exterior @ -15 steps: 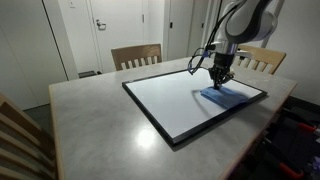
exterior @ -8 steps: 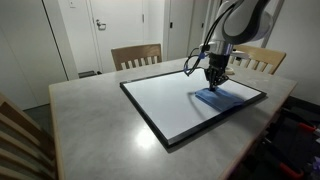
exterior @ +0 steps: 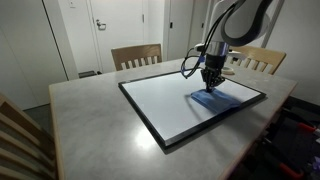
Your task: Use the blue cloth to wipe the board
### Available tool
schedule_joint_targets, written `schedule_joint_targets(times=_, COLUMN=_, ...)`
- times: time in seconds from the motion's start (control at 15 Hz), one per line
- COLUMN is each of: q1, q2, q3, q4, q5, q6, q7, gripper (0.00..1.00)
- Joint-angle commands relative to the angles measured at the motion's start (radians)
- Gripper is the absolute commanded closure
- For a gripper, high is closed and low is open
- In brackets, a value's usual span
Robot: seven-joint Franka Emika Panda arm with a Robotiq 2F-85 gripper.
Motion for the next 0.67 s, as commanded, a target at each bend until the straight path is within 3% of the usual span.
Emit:
schedule_joint_targets(times=0.0, q1=0.029, q2=0.020, q3=-0.011, q4=0.023, q5=-0.061, q6=-0.027, q7=0.066, gripper=0.99)
schedule_joint_targets(times=0.6, q1=0.045, q2=0.008, q3=-0.015, q4=0.051, q5=-0.138, q6=-0.061, q7=0.128, gripper=0.99)
